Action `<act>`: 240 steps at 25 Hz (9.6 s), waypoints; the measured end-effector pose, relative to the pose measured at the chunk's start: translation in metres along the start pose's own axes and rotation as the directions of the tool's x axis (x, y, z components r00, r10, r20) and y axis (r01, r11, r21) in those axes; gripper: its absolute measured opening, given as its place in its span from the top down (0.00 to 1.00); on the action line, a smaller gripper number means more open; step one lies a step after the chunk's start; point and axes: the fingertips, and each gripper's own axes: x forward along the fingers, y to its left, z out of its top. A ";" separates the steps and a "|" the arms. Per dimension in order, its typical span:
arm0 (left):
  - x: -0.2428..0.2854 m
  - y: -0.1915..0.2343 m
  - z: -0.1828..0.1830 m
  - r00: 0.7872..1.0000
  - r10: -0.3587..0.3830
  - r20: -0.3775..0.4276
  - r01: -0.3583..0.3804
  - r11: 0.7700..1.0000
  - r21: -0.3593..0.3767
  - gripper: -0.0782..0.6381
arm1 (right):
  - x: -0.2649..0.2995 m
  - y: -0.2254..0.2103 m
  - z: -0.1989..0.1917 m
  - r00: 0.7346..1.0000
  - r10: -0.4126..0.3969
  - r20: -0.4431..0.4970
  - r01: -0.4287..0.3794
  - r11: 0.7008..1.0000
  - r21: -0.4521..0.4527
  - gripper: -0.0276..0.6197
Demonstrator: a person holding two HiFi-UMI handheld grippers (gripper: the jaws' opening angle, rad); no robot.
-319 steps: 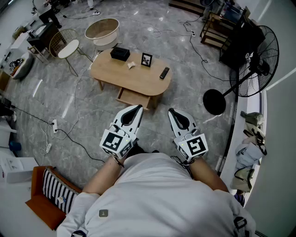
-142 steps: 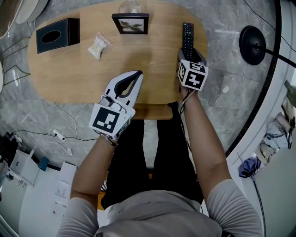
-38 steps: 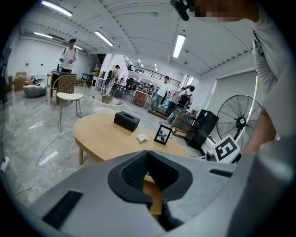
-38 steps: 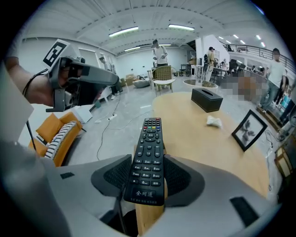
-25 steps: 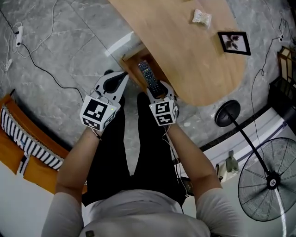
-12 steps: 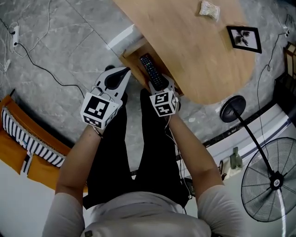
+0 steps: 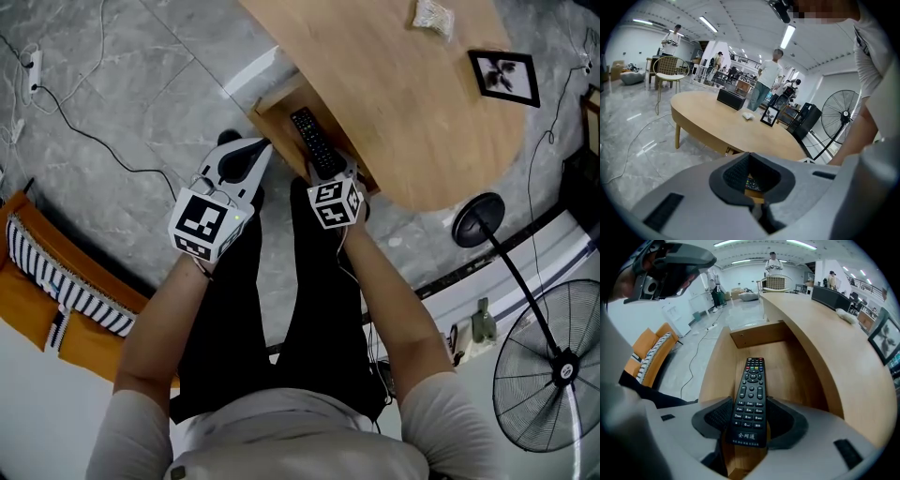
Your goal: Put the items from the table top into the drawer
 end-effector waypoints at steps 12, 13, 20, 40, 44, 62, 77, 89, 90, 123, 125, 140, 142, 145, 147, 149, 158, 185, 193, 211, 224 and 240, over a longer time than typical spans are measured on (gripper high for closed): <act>-0.014 -0.011 0.006 1.000 0.000 0.002 0.000 1.000 0.021 0.88 | -0.020 0.005 0.004 0.999 -0.011 0.032 0.010 1.000 0.022 0.57; -0.017 -0.013 0.011 1.000 -0.001 0.004 0.001 1.000 0.025 0.88 | -0.027 0.005 0.009 0.999 -0.014 0.043 0.013 1.000 0.023 0.57; -0.046 -0.036 0.066 0.999 -0.010 0.050 0.006 0.997 0.071 0.88 | -0.105 -0.004 0.067 0.984 -0.056 0.171 0.047 0.997 0.058 0.57; -0.180 -0.173 0.260 0.973 -0.104 0.205 0.060 0.976 0.211 0.88 | -0.448 -0.012 0.215 0.789 -0.188 0.585 0.151 0.982 0.112 0.77; -0.209 -0.195 0.287 0.963 -0.134 0.234 0.076 0.967 0.242 0.88 | -0.502 -0.001 0.231 0.739 -0.201 0.643 0.161 0.979 0.121 0.84; -0.315 -0.203 0.344 0.917 -0.237 0.321 0.110 0.924 0.367 0.88 | -0.606 0.073 0.307 0.573 -0.227 0.788 0.187 0.972 0.144 0.91; -0.307 -0.214 0.367 0.914 -0.286 0.289 0.153 0.901 0.407 0.88 | -0.622 0.061 0.313 0.545 -0.266 0.795 0.182 0.963 0.198 0.91; -0.245 -0.276 0.388 0.911 -0.289 0.293 0.142 0.889 0.435 0.88 | -0.652 -0.012 0.267 0.531 -0.252 0.809 0.196 0.965 0.173 0.91; -0.240 -0.280 0.389 0.911 -0.287 0.295 0.140 0.890 0.433 0.88 | -0.654 -0.017 0.263 0.532 -0.253 0.808 0.199 0.965 0.171 0.91; -0.056 -0.183 0.408 0.936 -0.341 0.088 0.270 0.855 0.444 0.88 | -0.503 -0.183 0.274 0.697 -0.315 0.644 0.219 0.949 0.228 0.76; -0.039 -0.169 0.403 0.937 -0.341 0.069 0.279 0.855 0.436 0.88 | -0.478 -0.195 0.275 0.727 -0.297 0.620 0.199 0.954 0.223 0.72; 0.072 -0.071 0.343 0.949 -0.315 -0.024 0.302 0.883 0.359 0.88 | -0.275 -0.265 0.260 0.869 -0.218 0.444 0.104 0.958 0.267 0.54; 0.087 -0.058 0.332 0.950 -0.309 -0.038 0.303 0.890 0.342 0.88 | -0.250 -0.274 0.256 0.877 -0.222 0.425 0.097 0.950 0.296 0.53; 0.110 -0.041 0.319 0.952 -0.303 -0.049 0.303 0.898 0.320 0.88 | -0.214 -0.291 0.252 0.884 -0.238 0.402 0.098 0.936 0.338 0.52; 0.123 -0.031 0.310 0.951 -0.303 -0.058 0.306 0.899 0.313 0.88 | -0.189 -0.303 0.248 0.889 -0.249 0.384 0.100 0.924 0.368 0.51; 0.132 -0.023 0.296 0.949 -0.303 -0.081 0.314 0.901 0.299 0.88 | -0.164 -0.308 0.242 0.900 -0.249 0.357 0.091 0.910 0.405 0.50; 0.166 0.007 0.261 0.936 -0.322 -0.140 0.349 0.897 0.270 0.88 | -0.089 -0.346 0.231 0.913 -0.323 0.250 0.155 0.841 0.518 0.47; 0.164 -0.008 0.234 0.926 -0.337 -0.168 0.371 0.893 0.254 0.88 | -0.105 -0.344 0.218 0.883 -0.408 0.232 0.297 0.868 0.399 0.77; 0.154 -0.030 0.229 0.923 -0.344 -0.171 0.379 0.889 0.259 0.88 | -0.127 -0.337 0.217 0.874 -0.405 0.270 0.287 0.877 0.386 0.81; 0.114 -0.093 0.255 0.950 -0.300 -0.088 0.313 0.901 0.301 0.88 | -0.224 -0.291 0.198 0.858 -0.373 0.353 0.257 0.907 0.334 0.81; 0.072 -0.143 0.225 0.973 -0.228 -0.032 0.228 0.931 0.284 0.88 | -0.262 -0.218 0.133 0.883 -0.287 0.372 0.194 0.943 0.269 0.81; 0.035 -0.127 0.146 0.956 -0.276 -0.100 0.294 0.908 0.299 0.88 | -0.222 -0.115 0.082 0.900 -0.285 0.330 0.183 0.934 0.306 0.81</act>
